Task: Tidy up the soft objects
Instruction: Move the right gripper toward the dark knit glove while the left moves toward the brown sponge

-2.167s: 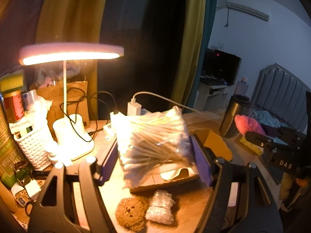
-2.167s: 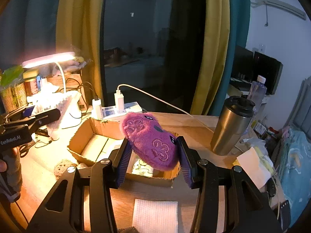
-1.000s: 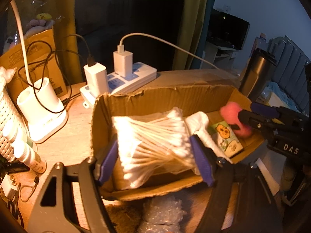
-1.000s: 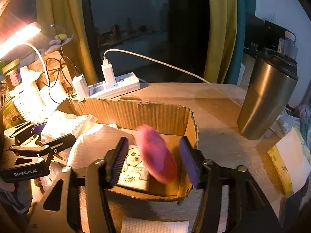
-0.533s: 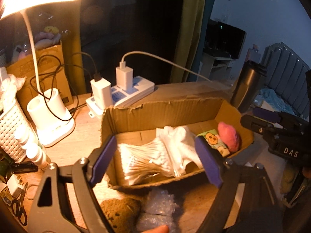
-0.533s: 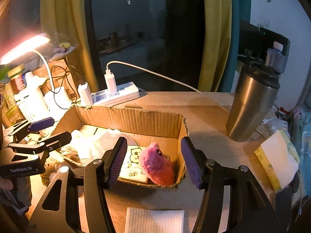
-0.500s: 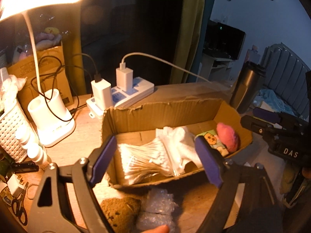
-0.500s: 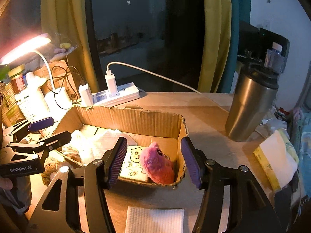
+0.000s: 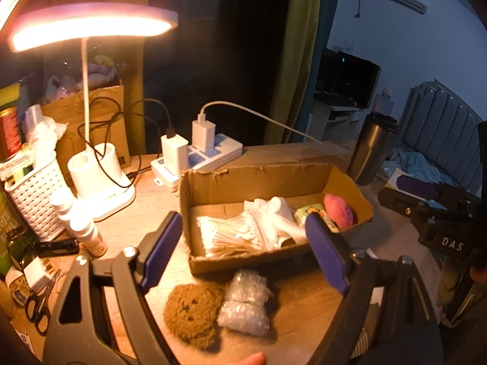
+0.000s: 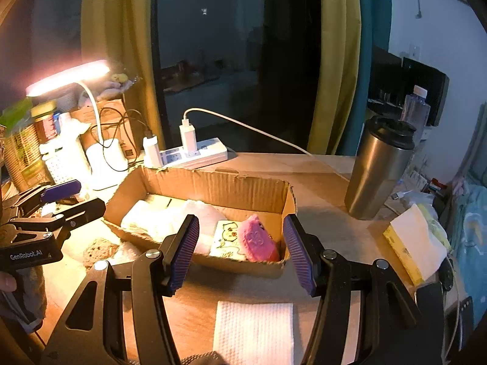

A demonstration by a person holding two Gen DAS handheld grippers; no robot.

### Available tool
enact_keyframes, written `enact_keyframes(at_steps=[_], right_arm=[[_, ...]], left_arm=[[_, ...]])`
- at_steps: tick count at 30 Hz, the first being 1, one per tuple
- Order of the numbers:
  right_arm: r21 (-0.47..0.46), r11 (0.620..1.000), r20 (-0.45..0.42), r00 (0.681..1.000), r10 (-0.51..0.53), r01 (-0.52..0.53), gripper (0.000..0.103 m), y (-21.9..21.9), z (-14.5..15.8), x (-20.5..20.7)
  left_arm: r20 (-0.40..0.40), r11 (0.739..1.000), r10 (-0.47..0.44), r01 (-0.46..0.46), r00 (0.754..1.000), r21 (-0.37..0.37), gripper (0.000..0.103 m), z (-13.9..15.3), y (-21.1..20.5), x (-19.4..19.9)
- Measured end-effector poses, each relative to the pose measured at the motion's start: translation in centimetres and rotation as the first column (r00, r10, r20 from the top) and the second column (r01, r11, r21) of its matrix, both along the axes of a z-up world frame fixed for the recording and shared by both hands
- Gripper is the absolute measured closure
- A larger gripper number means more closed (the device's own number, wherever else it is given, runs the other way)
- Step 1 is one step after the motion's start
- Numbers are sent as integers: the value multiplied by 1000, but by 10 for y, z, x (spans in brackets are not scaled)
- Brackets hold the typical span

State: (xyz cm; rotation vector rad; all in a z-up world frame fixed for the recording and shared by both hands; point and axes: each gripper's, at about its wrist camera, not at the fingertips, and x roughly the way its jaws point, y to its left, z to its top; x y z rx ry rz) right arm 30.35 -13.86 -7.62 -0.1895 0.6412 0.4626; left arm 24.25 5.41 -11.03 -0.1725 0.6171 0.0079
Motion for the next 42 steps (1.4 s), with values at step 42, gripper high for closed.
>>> enact_keyframes(at_steps=[42], right_arm=[[-39, 999, -47, 999, 13, -15, 42, 0, -39, -114]], left_arm=[[17, 999, -19, 19, 1000, -26, 19, -26, -6, -120]])
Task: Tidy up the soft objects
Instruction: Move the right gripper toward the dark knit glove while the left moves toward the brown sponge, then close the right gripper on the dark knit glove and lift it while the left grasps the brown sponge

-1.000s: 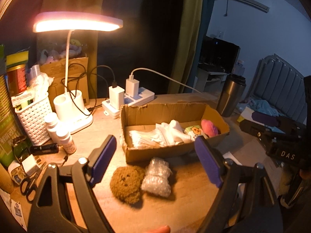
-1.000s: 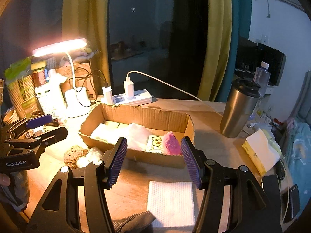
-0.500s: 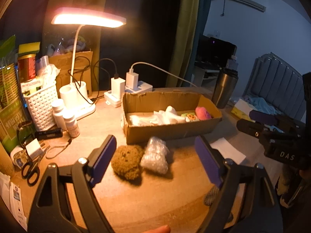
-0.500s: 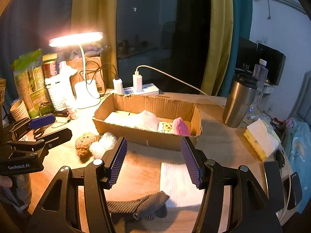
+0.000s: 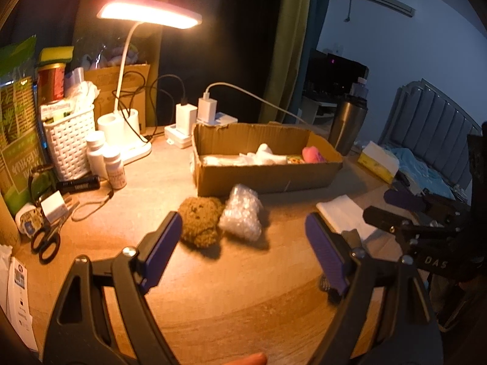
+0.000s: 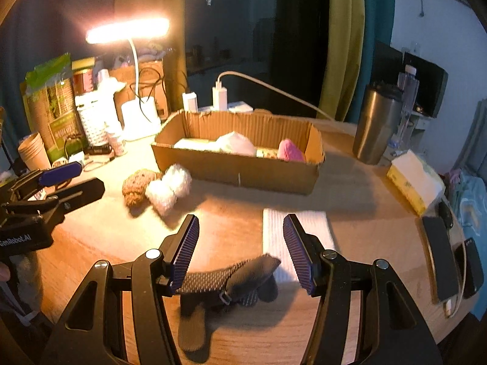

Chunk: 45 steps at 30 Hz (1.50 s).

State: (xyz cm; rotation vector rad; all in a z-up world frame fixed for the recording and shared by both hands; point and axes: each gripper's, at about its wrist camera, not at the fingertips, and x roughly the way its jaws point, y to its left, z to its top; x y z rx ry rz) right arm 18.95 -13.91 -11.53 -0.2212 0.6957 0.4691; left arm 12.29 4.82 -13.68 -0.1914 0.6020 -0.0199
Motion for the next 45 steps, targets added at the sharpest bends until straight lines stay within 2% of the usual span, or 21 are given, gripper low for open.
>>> enact_keyframes(at_steps=[14, 20, 24, 26, 27, 28, 32, 33, 37, 45], right_arm=[[-35, 999, -143, 990, 17, -22, 42, 9, -56, -4], [-65, 997, -137, 990, 42, -52, 43, 23, -63, -3], [-123, 989, -102, 992, 72, -84, 55, 36, -68, -3], [-154, 984, -81, 993, 81, -93, 66, 41, -68, -1], [-160, 983, -71, 994, 84, -94, 78, 42, -67, 0], [-153, 983, -72, 993, 88, -98, 83, 42, -64, 3], [-142, 982, -59, 991, 116, -124, 88, 47, -50, 8], [-134, 983, -50, 991, 124, -129, 101, 49, -45, 9], [-102, 985, -37, 990, 135, -139, 102, 55, -34, 20], [-60, 989, -62, 989, 135, -139, 102, 51, -33, 43]], left_arm=[[-88, 1000, -1, -1, 996, -23, 19, -38, 2, -2], [-115, 999, -9, 4, 993, -39, 19, -47, 3, 3], [-128, 999, -7, 0, 992, -52, 19, -52, 8, 8], [-135, 998, -4, -4, 991, -56, 19, -54, 10, 12], [-139, 998, -3, -5, 990, -56, 19, -55, 12, 14], [-141, 998, -3, -5, 990, -56, 19, -54, 13, 15], [-139, 998, 9, -17, 990, -55, 19, -51, 21, 21], [-140, 998, 14, -22, 990, -54, 19, -50, 23, 23], [-155, 998, 40, -48, 987, -45, 19, -50, 30, 33], [-221, 994, 104, -109, 970, -13, 19, -63, 42, 57]])
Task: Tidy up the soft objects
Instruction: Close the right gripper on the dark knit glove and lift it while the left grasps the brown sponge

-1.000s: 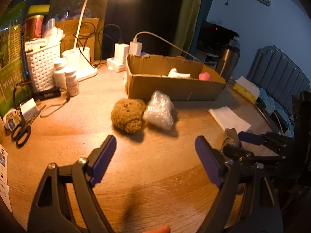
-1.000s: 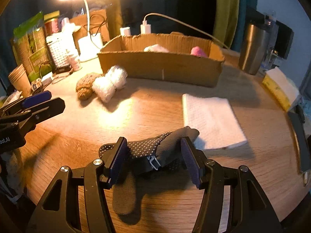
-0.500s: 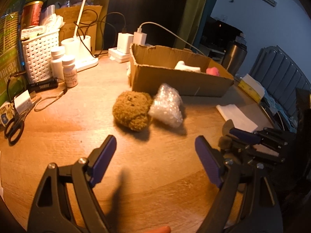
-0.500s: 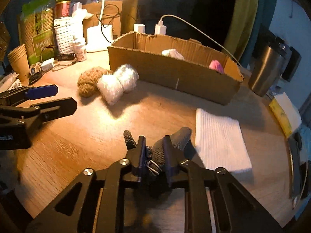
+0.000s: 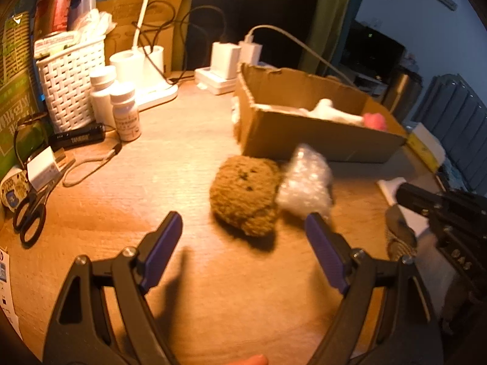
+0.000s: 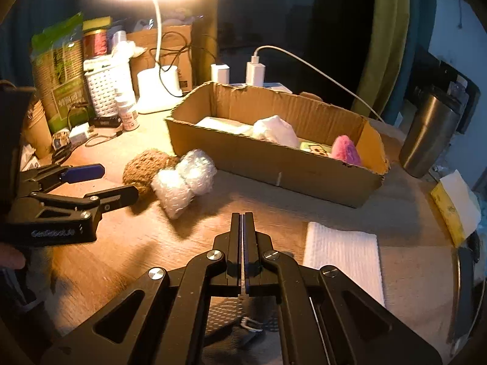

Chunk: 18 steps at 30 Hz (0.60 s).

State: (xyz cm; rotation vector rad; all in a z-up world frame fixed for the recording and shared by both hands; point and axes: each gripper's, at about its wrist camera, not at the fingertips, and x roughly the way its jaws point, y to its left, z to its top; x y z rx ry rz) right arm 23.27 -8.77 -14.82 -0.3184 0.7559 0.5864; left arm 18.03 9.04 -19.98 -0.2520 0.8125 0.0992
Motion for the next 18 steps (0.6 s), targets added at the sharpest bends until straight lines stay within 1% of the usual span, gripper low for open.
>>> enact_keyframes(at_steps=[2, 3, 4, 5, 6, 7, 12, 15, 17, 18], right_arm=[[17, 1000, -12, 1000, -8, 8, 101, -8, 1, 2], [24, 1000, -21, 1000, -12, 12, 96, -13, 2, 3], [16, 1000, -20, 1000, -16, 16, 82, -15, 1, 1], [-2, 1000, -14, 1000, -21, 21, 72, -16, 0, -1], [-19, 999, -11, 1000, -27, 27, 59, -19, -3, -4], [-22, 999, -20, 999, -29, 28, 57, -23, -6, -6], [-14, 999, -100, 994, -38, 37, 57, -35, -23, -10], [17, 1000, -128, 992, -16, 18, 57, -31, -27, -11], [3, 1000, -145, 989, 3, -3, 57, -23, -33, -10], [-21, 1000, -162, 987, 9, -13, 57, -16, -40, -8]], left_arm=[[-14, 1000, 15, -15, 1000, 11, 19, -3, 3, 6], [-20, 1000, 23, -22, 1000, 15, 19, -4, 5, 9], [-25, 999, 29, -28, 999, 20, 19, -6, 6, 12], [-31, 999, 30, -29, 999, 25, 19, -7, 6, 14], [-35, 999, 29, -28, 999, 29, 19, -8, 6, 15], [-41, 999, 26, -25, 999, 34, 19, -9, 5, 17], [-60, 999, 1, 2, 998, 40, 19, -14, 2, 24], [-58, 999, -14, 16, 998, 46, 19, -13, -1, 26], [-56, 999, -16, 19, 998, 49, 19, -11, -2, 25], [-53, 999, -16, 19, 998, 51, 19, -10, -2, 24]])
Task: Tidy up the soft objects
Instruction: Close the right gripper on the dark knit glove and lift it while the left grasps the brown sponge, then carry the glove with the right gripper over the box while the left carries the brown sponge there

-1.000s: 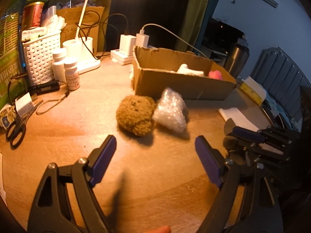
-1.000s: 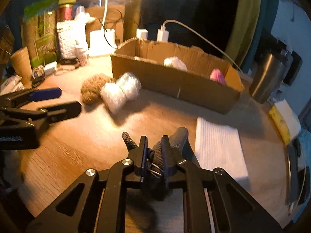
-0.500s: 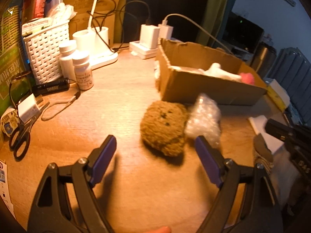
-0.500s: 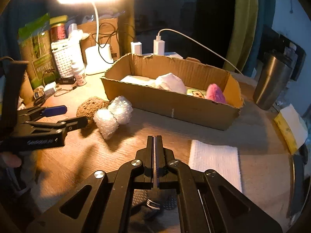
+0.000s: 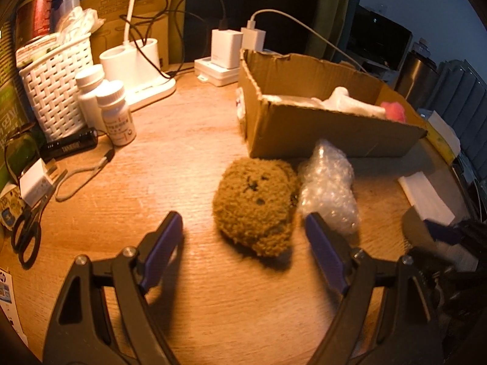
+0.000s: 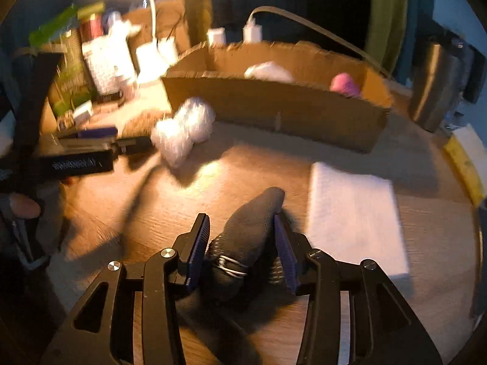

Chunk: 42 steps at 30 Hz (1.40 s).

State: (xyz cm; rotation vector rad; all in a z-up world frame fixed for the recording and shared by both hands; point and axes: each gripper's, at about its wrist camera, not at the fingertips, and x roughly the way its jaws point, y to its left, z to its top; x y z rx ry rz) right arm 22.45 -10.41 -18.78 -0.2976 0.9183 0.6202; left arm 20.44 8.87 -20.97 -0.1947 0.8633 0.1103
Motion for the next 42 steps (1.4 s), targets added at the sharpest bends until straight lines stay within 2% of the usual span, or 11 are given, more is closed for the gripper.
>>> enact_keyframes(at_steps=[2, 3, 4, 10, 13, 15, 16, 18, 21, 33, 42], right_arm=[[-21, 1000, 24, 1000, 6, -6, 58, 7, -4, 0], [-17, 1000, 20, 1000, 8, -8, 65, 9, -4, 2], [-11, 1000, 19, 1000, 13, -13, 76, 10, -3, 4], [11, 1000, 43, 999, 23, -23, 76, 8, 8, 19], [20, 1000, 50, 999, 15, -16, 76, 4, 12, 25], [22, 1000, 50, 999, 6, -7, 76, 0, 13, 29], [23, 1000, 49, 999, 2, -3, 76, -1, 12, 31], [28, 1000, 47, 999, -7, 6, 76, -4, 12, 32], [36, 999, 55, 998, -13, 11, 76, -6, 14, 30], [62, 998, 113, 994, -11, 4, 76, -13, 42, 17], [99, 995, 182, 983, -18, 0, 76, -18, 74, 13]], left_arm=[[5, 1000, 0, 0, 1000, 5, 19, 3, 0, 0], [9, 1000, 0, 0, 1000, 9, 19, 5, 0, -1], [12, 1000, -1, 1, 1000, 14, 19, 7, 0, 0], [-5, 1000, -14, 14, 1000, 24, 19, 4, -2, 10], [-27, 1000, 14, -13, 1000, 14, 21, -4, 3, 13], [-22, 1000, 18, -18, 1000, 8, 36, -5, 5, 12], [-23, 1000, 11, -10, 1000, 11, 39, -5, 5, 12], [-19, 1000, -20, 20, 1000, 15, 56, -5, 1, 11], [-13, 998, -59, 59, 998, 18, 61, -5, -6, 11], [99, 997, -72, 71, 993, 10, 61, 36, -14, -15], [190, 992, -123, 121, 974, 21, 61, 73, -32, -23]])
